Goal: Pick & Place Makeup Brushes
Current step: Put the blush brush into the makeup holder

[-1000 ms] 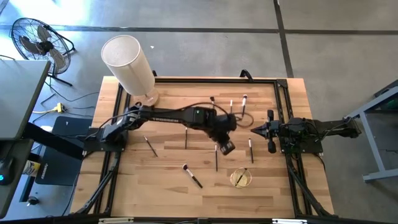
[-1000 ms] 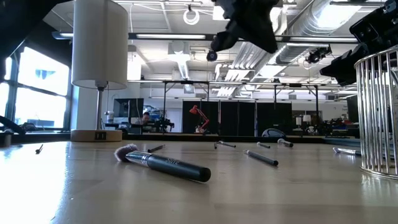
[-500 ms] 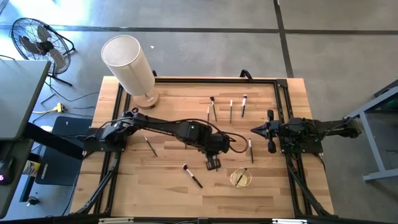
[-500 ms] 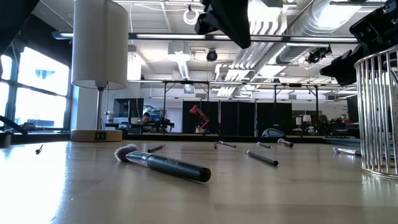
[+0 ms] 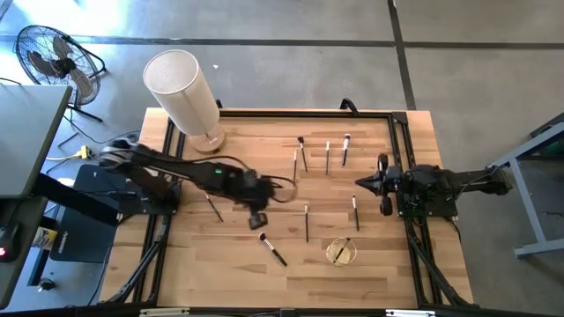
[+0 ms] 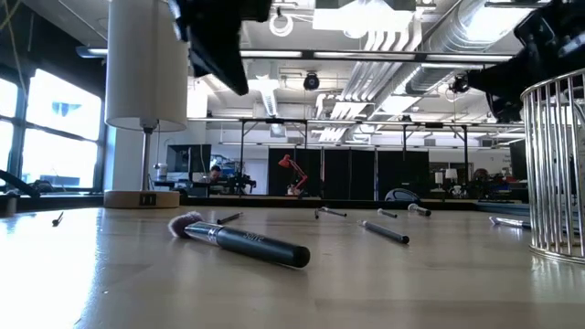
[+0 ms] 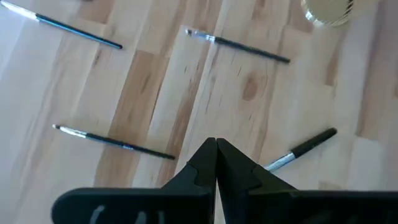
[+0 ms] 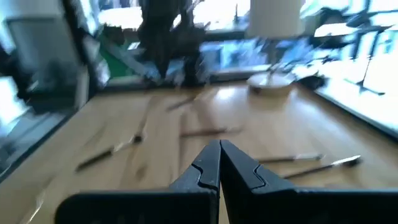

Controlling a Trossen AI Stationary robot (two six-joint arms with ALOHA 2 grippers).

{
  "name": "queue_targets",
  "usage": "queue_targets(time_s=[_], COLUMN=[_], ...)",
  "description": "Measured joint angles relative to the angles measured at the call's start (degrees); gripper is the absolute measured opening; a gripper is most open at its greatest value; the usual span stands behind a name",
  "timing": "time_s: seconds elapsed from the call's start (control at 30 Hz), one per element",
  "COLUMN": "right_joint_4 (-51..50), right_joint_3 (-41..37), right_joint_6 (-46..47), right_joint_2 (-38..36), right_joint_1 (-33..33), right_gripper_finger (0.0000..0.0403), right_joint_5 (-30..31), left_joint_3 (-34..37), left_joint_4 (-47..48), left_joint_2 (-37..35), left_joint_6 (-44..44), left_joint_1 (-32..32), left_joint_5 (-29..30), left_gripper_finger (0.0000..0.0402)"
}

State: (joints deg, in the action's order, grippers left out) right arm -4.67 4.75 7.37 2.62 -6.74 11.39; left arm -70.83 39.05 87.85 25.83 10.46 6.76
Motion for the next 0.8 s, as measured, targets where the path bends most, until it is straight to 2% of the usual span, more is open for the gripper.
queue_targets(time_s=[0.13, 0.23, 0.37, 0.5, 0.6, 0.7, 0.8], right_joint_4=[15.2, 23.9, 28.9, 28.8, 25.9, 14.4, -4.8], right_joint_3=[-0.8, -0.3, 4.7, 13.8, 22.8, 32.9, 43.9], right_joint_6=[8.6, 7.5, 5.1, 3.6, 3.1, 6.9, 16.4], right_joint_2=[2.9, 9.0, 22.4, 38.2, 48.6, 56.4, 62.3], right_joint_1=[0.0, 0.0, 0.0, 0.7, 2.7, 5.9, 10.9], right_gripper_finger=[0.0, 0.0, 0.0, 0.0, 0.0, 0.0, 0.0], right_joint_5=[6.9, 9.7, 14.5, 24.2, 32.5, 41.1, 40.7], left_joint_3=[15.0, 24.1, 33.0, 38.0, 39.3, 39.4, 39.3], left_joint_4=[-6.3, -9.4, -12.3, -14.3, -15.1, -15.4, -15.9], left_joint_2=[-10.9, -18.0, -25.1, -29.9, -31.7, -31.8, -31.8], left_joint_6=[3.1, 4.8, 6.4, 6.2, 4.9, 2.8, -0.5], left_joint_1=[0.0, 0.0, -0.1, -0.9, -1.9, -2.4, -2.2], left_joint_5=[0.0, 0.0, 0.2, -0.3, -0.4, -0.6, -0.6], left_gripper_finger=[0.0, 0.0, 0.0, 0.0, 0.0, 0.0, 0.0])
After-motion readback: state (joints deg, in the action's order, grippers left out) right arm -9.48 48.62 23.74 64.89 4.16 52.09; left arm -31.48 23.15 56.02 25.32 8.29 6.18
